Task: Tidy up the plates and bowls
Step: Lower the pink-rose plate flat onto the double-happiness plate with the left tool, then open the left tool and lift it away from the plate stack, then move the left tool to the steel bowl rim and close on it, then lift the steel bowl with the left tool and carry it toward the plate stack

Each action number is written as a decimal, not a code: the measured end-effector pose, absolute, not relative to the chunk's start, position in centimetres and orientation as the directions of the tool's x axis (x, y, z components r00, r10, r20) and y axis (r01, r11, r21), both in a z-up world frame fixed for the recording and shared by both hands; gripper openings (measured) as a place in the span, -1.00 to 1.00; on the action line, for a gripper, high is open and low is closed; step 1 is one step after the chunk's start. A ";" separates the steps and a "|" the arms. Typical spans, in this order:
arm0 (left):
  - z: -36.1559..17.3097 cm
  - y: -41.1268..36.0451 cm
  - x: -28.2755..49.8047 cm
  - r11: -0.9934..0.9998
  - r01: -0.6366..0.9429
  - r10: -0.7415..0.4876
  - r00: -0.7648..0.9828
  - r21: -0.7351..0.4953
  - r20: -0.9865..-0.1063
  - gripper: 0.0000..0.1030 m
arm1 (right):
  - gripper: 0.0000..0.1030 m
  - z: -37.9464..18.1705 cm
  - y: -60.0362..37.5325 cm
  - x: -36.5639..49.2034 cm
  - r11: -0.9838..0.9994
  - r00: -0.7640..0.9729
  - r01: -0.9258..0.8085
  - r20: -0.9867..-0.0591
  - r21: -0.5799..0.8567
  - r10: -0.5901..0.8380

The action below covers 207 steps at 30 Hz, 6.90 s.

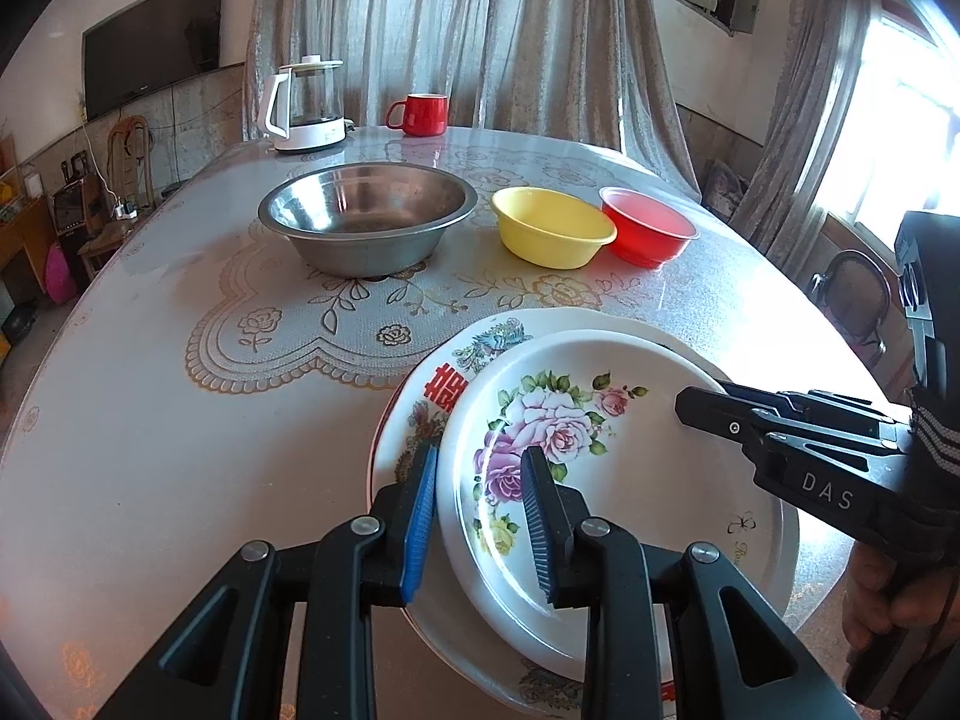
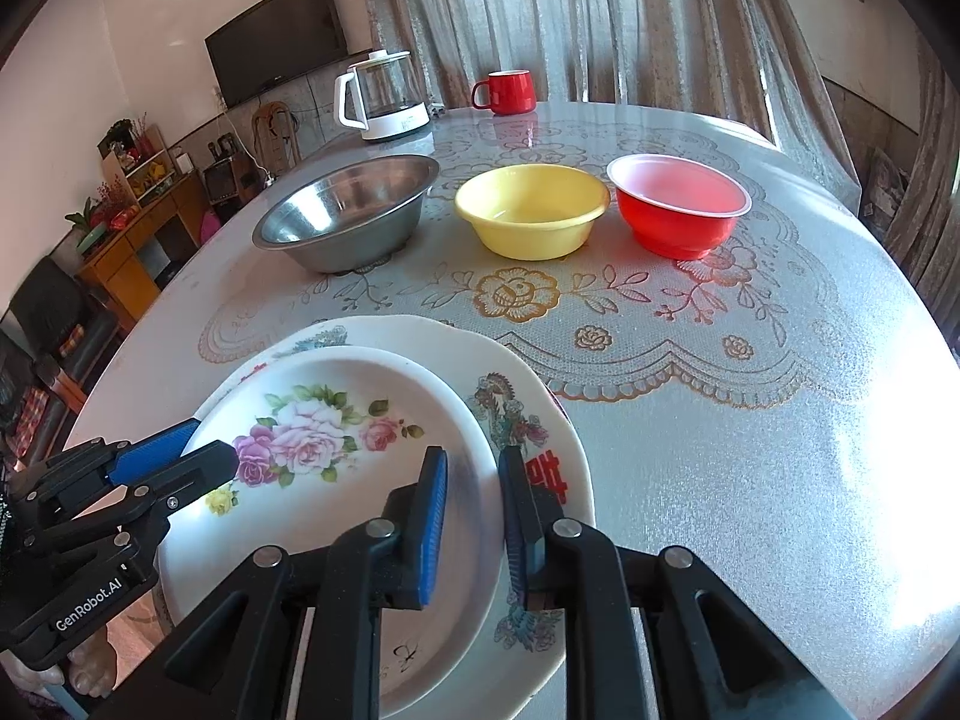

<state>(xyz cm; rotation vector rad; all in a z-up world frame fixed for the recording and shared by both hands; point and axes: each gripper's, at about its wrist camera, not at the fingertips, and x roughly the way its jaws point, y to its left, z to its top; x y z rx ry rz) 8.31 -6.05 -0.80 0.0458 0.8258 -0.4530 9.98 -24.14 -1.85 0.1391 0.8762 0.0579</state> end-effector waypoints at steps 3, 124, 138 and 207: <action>-0.6 -5.9 8.3 0.903 0.403 -0.379 0.588 -0.147 -0.714 -0.34 | -0.57 -1.8 -24.0 9.9 0.990 0.642 0.001 -0.759 0.139 0.106; 0.4 3.7 23.6 0.942 0.149 -0.324 0.636 -0.300 -0.701 0.18 | -0.27 0.2 -19.8 25.9 0.894 0.569 -0.049 -0.723 0.445 0.391; 0.8 3.6 27.7 0.908 0.156 -0.395 0.629 -0.389 -0.669 -0.01 | -0.25 0.1 -20.7 28.4 0.887 0.571 0.006 -0.729 0.462 0.377; -2.4 1.7 27.8 0.954 0.120 -0.292 0.589 -0.276 -0.754 -0.21 | -0.32 -3.2 -21.0 28.8 0.852 0.522 0.014 -0.730 0.524 0.441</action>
